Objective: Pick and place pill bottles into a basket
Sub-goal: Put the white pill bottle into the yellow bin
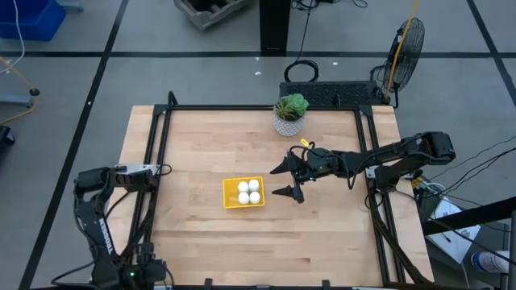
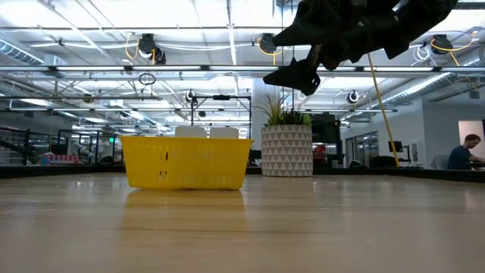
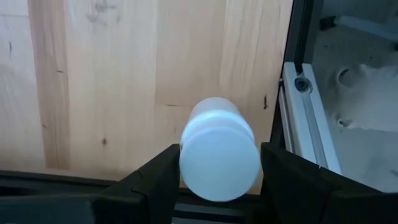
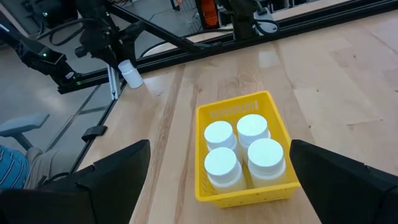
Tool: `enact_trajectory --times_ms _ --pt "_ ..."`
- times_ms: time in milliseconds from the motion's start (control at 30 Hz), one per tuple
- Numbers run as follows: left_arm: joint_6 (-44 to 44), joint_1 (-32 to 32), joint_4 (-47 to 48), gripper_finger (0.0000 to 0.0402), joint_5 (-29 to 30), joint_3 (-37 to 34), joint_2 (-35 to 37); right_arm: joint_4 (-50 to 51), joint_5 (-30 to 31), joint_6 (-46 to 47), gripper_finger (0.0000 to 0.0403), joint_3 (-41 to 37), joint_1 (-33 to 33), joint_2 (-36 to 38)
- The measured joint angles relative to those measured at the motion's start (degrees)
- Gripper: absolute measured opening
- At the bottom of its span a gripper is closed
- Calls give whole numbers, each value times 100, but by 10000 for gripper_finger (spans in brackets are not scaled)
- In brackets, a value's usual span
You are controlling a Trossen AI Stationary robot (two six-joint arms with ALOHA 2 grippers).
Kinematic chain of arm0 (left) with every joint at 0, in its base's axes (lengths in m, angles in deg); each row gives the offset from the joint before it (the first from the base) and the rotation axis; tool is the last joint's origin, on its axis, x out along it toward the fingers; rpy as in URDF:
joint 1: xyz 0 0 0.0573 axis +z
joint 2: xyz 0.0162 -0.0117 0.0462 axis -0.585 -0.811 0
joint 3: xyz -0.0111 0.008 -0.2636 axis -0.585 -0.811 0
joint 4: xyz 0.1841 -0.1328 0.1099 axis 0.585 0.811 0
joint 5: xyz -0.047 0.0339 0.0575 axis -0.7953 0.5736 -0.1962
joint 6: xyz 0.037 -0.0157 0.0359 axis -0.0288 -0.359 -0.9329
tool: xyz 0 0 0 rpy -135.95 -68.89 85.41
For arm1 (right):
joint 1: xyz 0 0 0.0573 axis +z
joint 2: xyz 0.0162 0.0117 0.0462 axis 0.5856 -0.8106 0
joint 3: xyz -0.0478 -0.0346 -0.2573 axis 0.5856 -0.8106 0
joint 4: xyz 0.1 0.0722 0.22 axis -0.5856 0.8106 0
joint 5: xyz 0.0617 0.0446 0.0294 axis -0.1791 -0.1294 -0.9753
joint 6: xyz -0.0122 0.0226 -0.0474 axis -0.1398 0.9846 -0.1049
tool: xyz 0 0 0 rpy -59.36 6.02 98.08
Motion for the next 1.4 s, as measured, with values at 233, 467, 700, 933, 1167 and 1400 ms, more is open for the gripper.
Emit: enact_trajectory --times_ms 233,467,700,933,1167,1400 --pt "-93 96 0 227 50 0 0 -1 0 0 380 0 0 0" --pt "-88 116 -41 178 41 2 2 -1 2 -2 380 0 0 0" --pt "26 120 -83 163 -158 4 8 -2 2 0 380 0 4 0" --pt "-161 480 65 163 -390 2 99 -5 4 0 380 0 4 0" --pt "-980 1311 763 163 -113 2 503 -5 4 0 380 0 7 0" --pt "-2455 2582 989 163 501 2 1161 -4 2 -62 380 0 24 0"
